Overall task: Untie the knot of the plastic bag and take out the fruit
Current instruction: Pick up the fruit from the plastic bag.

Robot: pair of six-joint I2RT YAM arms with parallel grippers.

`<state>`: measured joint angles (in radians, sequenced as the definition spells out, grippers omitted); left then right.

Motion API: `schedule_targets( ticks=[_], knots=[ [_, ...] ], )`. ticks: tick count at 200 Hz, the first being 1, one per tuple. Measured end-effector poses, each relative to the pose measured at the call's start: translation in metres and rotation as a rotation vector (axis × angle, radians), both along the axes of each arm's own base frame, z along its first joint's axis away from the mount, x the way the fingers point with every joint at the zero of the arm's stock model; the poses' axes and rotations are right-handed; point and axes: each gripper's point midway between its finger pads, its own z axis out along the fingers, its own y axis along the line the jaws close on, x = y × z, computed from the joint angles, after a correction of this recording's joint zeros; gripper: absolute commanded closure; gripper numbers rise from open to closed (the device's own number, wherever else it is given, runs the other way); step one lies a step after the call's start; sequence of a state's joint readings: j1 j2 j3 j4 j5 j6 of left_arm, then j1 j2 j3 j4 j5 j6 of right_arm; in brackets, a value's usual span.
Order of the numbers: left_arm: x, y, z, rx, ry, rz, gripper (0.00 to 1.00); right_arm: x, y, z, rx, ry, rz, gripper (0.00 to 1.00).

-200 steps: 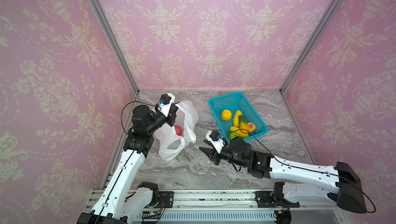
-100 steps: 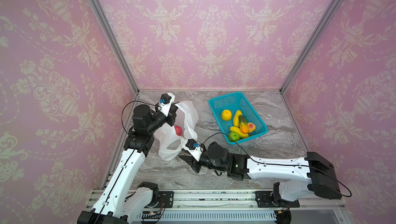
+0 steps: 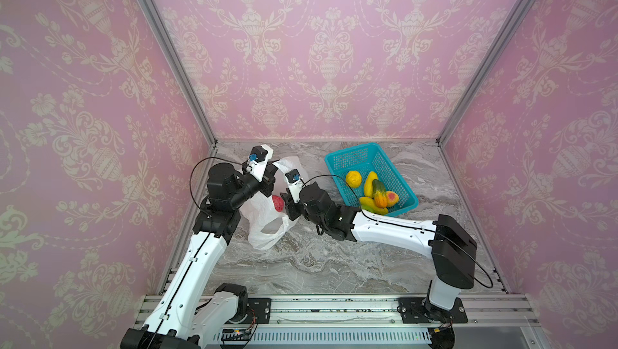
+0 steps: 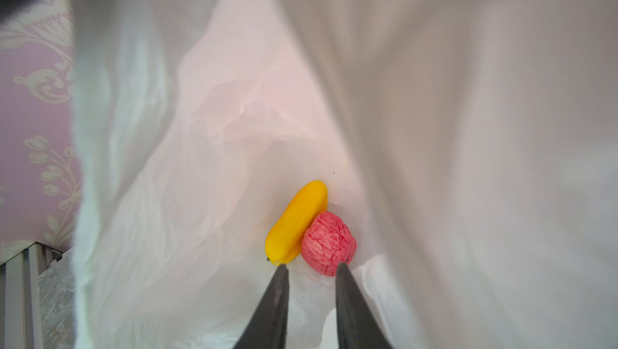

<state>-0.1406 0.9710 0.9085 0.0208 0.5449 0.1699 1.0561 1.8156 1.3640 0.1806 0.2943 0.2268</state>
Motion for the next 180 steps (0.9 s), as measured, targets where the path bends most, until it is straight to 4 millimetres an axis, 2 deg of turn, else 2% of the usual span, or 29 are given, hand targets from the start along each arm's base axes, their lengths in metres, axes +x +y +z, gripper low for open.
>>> schedule_targets(
  ticks=[30,74,94,122,180],
  knots=[
    [0.0,0.0,0.0,0.0,0.0,0.0,1.0,0.006,0.015,-0.024,-0.044,0.042,-0.007,0.69],
    [0.0,0.0,0.0,0.0,0.0,-0.001,1.0,0.006,0.025,-0.057,-0.09,0.101,-0.009,0.5],
    [0.0,0.0,0.0,0.0,0.0,-0.001,1.0,0.009,0.034,-0.066,-0.097,0.124,-0.01,0.48],
    [0.0,0.0,0.0,0.0,-0.001,-0.001,1.0,0.018,0.046,-0.081,-0.108,0.164,-0.018,0.4],
    [0.0,0.0,0.0,0.0,-0.001,-0.001,1.0,0.04,0.053,-0.118,-0.171,0.232,-0.056,0.28]
  ],
)
